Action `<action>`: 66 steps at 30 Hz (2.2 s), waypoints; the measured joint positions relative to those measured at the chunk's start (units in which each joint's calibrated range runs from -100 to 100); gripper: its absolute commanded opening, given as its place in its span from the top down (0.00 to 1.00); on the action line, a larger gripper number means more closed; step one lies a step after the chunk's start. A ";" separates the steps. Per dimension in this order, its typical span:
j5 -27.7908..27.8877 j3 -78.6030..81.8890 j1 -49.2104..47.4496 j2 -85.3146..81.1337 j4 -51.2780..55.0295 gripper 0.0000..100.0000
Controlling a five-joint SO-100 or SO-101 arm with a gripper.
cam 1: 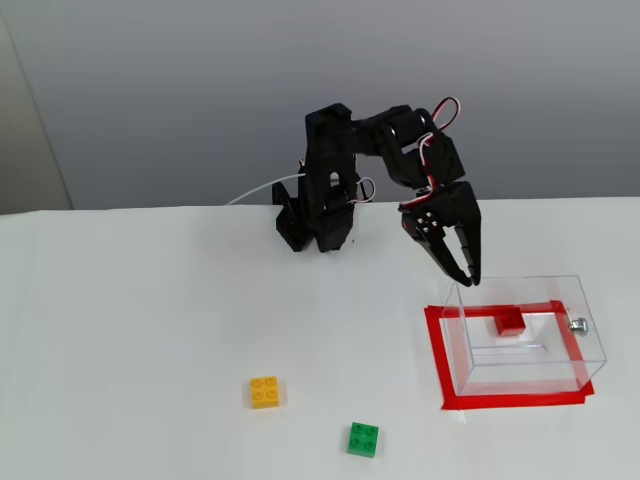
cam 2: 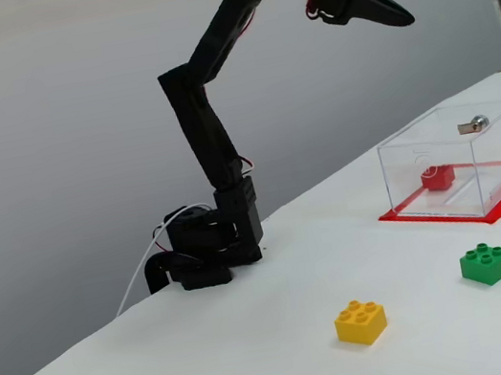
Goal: Pick the red lego brick and place it into the transparent box
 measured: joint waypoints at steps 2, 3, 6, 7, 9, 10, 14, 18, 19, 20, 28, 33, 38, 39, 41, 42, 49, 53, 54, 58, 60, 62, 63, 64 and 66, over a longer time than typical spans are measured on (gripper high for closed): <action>0.00 2.82 3.10 -3.38 -0.09 0.98; -0.05 4.77 4.49 -5.16 -0.09 0.98; -0.05 12.00 8.12 -11.50 -0.86 0.98; -0.05 15.00 9.72 -13.78 -1.54 0.98; -0.05 21.27 12.93 -18.44 -3.08 0.98; -0.05 24.62 14.85 -20.89 -4.28 0.98; 0.24 38.04 20.19 -31.21 -9.17 0.98; 1.27 50.57 23.18 -41.44 -12.85 0.98; 1.27 53.40 23.93 -43.81 -13.37 0.98; 1.27 55.78 24.57 -45.92 -13.62 0.98; 1.27 69.20 26.60 -61.31 -13.97 0.98; 1.27 77.05 26.28 -68.25 -13.97 0.98; 1.32 84.64 26.92 -75.69 -13.97 0.98; 1.42 85.88 27.67 -77.04 -13.97 0.98; 1.71 89.06 28.53 -79.32 -13.97 0.98; 2.10 90.56 28.85 -80.34 -13.97 0.98; 3.81 100.79 30.98 -86.34 -17.74 0.98; 4.30 106.18 30.24 -86.43 -22.02 0.98; 4.59 107.94 30.24 -86.51 -23.31 0.98; 5.08 114.83 30.56 -86.51 -28.02 0.99; 5.08 117.39 30.45 -86.51 -28.96 0.99; 5.08 119.77 30.24 -86.51 -29.31 0.99; 5.08 120.65 30.02 -86.51 -29.39 0.99; 5.08 121.09 29.81 -86.51 -29.39 0.99; 5.08 121.80 28.85 -86.51 -29.39 0.99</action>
